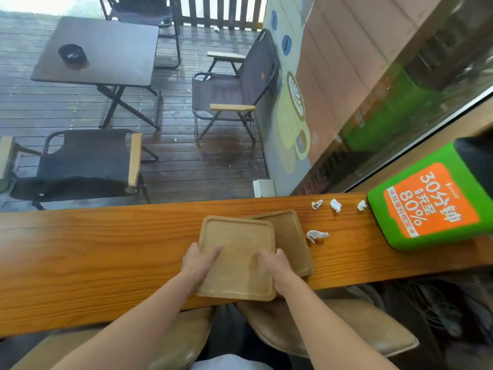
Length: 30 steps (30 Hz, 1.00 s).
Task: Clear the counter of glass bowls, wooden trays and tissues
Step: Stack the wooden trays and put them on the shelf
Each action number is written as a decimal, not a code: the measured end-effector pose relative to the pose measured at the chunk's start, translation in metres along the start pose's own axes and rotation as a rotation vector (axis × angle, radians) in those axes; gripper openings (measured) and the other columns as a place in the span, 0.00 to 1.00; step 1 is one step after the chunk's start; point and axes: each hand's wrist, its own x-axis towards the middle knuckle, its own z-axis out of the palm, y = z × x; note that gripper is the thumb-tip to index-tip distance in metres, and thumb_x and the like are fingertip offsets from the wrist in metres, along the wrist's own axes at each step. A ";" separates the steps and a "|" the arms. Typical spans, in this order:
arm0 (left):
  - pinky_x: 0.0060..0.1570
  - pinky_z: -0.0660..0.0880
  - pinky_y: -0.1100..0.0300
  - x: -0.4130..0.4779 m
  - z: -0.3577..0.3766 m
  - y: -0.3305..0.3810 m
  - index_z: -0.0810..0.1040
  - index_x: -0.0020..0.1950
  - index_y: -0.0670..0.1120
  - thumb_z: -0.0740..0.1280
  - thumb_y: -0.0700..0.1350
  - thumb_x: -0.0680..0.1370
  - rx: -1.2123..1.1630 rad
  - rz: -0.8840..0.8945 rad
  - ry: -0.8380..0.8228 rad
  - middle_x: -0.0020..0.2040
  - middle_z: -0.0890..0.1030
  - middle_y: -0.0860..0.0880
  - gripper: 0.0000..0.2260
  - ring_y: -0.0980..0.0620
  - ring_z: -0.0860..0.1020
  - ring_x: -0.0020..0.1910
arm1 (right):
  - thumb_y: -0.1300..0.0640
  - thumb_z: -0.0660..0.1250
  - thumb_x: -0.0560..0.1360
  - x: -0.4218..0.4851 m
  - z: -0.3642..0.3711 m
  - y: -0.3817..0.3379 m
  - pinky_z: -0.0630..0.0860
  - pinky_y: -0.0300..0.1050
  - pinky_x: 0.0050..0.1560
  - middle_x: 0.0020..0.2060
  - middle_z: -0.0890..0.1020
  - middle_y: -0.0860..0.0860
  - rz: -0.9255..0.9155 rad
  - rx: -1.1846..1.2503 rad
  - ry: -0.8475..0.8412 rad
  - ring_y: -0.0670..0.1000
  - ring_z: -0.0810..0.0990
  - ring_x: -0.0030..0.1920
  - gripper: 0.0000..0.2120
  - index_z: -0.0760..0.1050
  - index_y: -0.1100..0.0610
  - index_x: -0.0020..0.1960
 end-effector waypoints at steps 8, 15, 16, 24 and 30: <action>0.46 0.78 0.51 -0.017 0.084 0.025 0.69 0.60 0.48 0.71 0.58 0.75 -0.026 -0.121 -0.027 0.53 0.78 0.48 0.22 0.46 0.78 0.52 | 0.48 0.68 0.76 0.035 -0.083 0.003 0.67 0.52 0.65 0.75 0.63 0.57 0.012 -0.028 -0.015 0.58 0.65 0.73 0.40 0.50 0.61 0.79; 0.47 0.81 0.50 -0.021 0.127 0.035 0.70 0.61 0.46 0.71 0.58 0.75 -0.072 -0.184 0.018 0.51 0.77 0.49 0.23 0.47 0.79 0.51 | 0.51 0.68 0.77 0.069 -0.124 -0.016 0.68 0.52 0.67 0.74 0.65 0.57 -0.015 -0.107 -0.093 0.59 0.68 0.71 0.39 0.51 0.61 0.79; 0.50 0.81 0.48 -0.020 0.129 0.037 0.70 0.61 0.46 0.71 0.58 0.75 -0.089 -0.190 0.028 0.52 0.77 0.48 0.23 0.46 0.79 0.52 | 0.50 0.68 0.77 0.072 -0.127 -0.020 0.68 0.52 0.66 0.75 0.65 0.57 -0.020 -0.125 -0.111 0.59 0.67 0.72 0.39 0.50 0.61 0.79; 0.58 0.78 0.45 -0.004 0.135 0.049 0.71 0.67 0.43 0.70 0.56 0.77 -0.040 -0.186 0.106 0.61 0.79 0.43 0.25 0.42 0.78 0.58 | 0.49 0.68 0.76 0.095 -0.130 -0.043 0.71 0.50 0.53 0.66 0.73 0.56 -0.018 -0.238 -0.158 0.55 0.73 0.59 0.34 0.60 0.59 0.76; 0.48 0.78 0.53 -0.009 0.141 0.049 0.71 0.66 0.42 0.70 0.54 0.78 0.041 -0.187 0.157 0.61 0.78 0.43 0.23 0.44 0.78 0.57 | 0.51 0.66 0.77 0.092 -0.124 -0.046 0.72 0.51 0.57 0.69 0.72 0.57 -0.050 -0.413 -0.096 0.58 0.73 0.64 0.33 0.58 0.59 0.76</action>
